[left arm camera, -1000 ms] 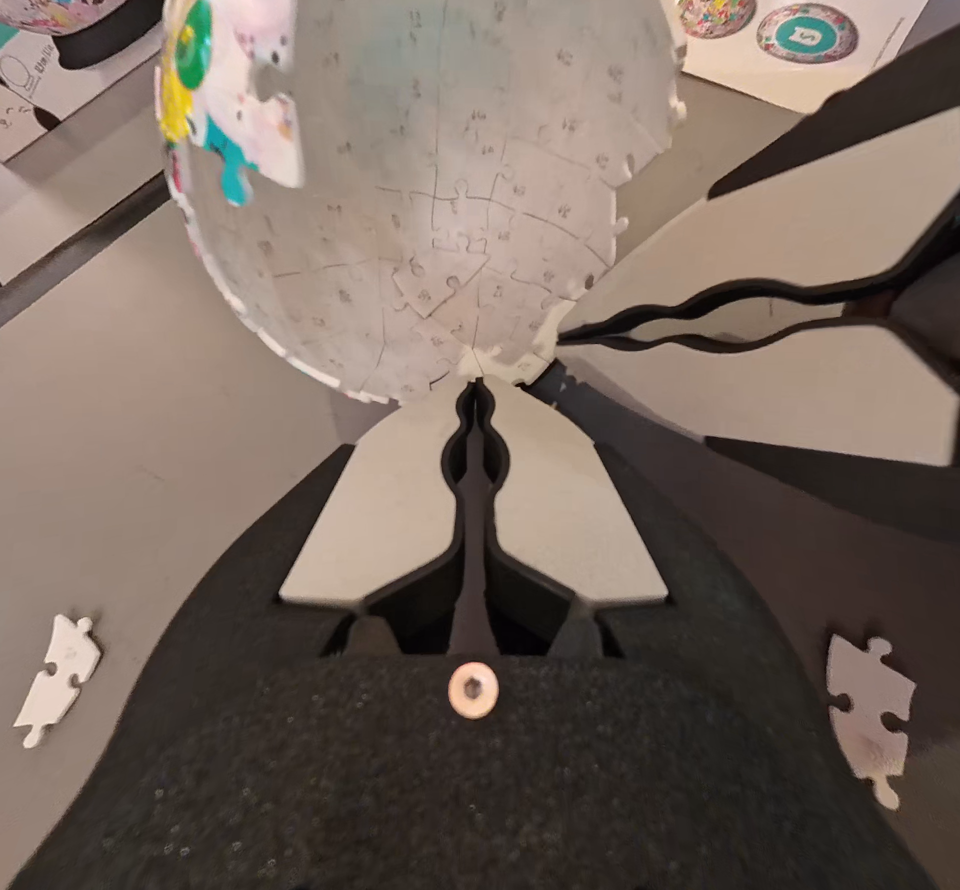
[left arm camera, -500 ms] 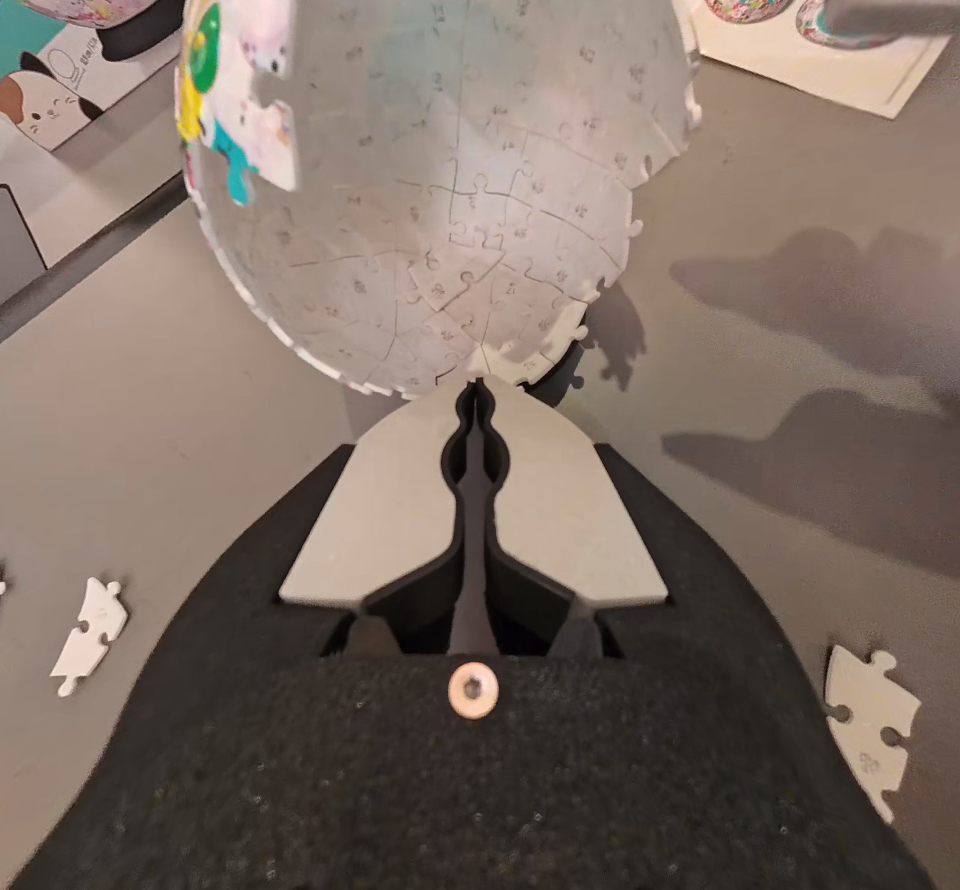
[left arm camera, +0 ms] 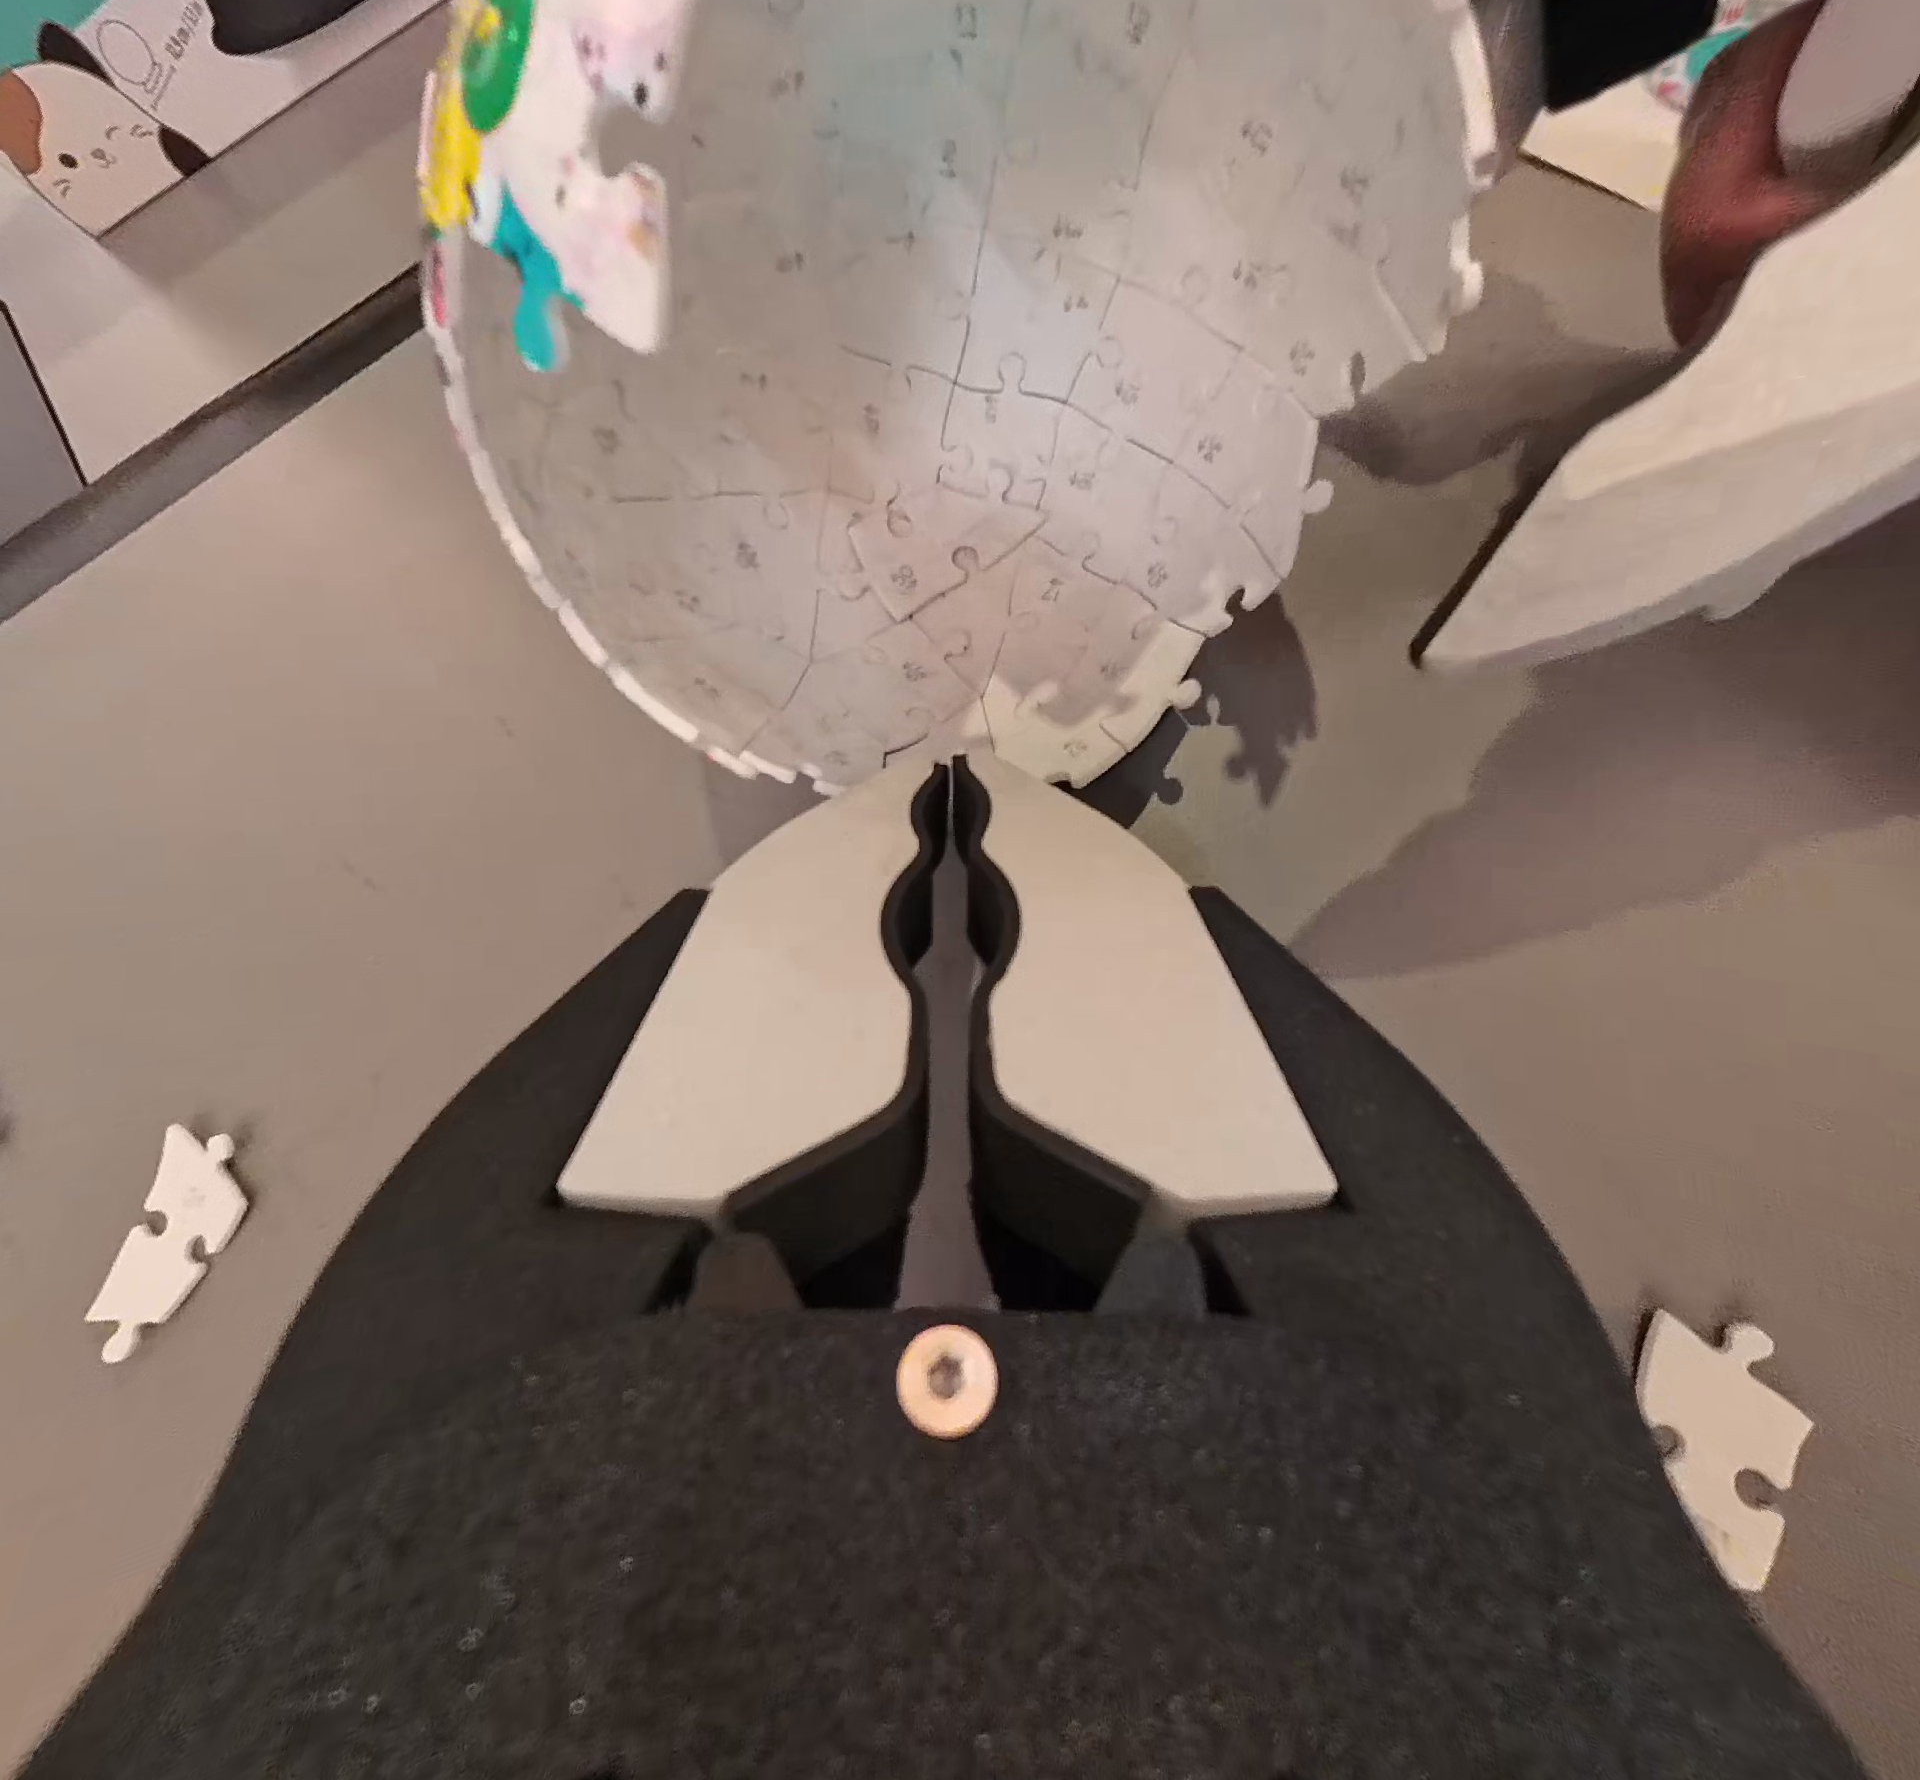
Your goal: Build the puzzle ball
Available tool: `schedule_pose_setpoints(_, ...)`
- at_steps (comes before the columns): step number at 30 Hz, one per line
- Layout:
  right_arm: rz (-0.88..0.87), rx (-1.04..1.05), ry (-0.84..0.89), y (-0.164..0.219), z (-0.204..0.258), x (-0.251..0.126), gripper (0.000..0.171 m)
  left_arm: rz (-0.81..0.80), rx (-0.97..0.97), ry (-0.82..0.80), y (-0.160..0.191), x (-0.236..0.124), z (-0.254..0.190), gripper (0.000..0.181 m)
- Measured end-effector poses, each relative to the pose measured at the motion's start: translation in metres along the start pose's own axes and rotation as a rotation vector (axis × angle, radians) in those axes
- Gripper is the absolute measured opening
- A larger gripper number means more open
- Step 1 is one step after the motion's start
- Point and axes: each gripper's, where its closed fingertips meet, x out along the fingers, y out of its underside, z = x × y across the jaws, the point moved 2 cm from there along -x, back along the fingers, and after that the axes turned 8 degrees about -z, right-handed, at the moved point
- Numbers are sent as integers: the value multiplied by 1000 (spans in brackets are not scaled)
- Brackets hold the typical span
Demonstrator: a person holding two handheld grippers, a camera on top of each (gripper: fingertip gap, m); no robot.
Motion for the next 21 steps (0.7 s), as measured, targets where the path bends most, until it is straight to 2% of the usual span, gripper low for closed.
schedule_pose_setpoints(4, -58, 62, -99, -9, 6, 0, 122, 9, -12, 1, 0, 1, -1, 2)
schedule_pose_setpoints(7, -92, 69, -106, -15, 9, -1, 122, 22, -19, 2, 0, 0, -2, 6)
schedule_pose_setpoints(14, -79, 41, -103, -17, 15, 2, 127, 52, -38, -9, -11, -10, -6, 33)
schedule_pose_setpoints(18, -51, 14, -110, -13, 19, 3, 127, 89, -91, -15, -17, -1, -5, 34)
schedule_pose_setpoints(21, -38, 2, -110, -9, 20, 2, 127, 128, -137, -4, -18, 13, -6, 44)
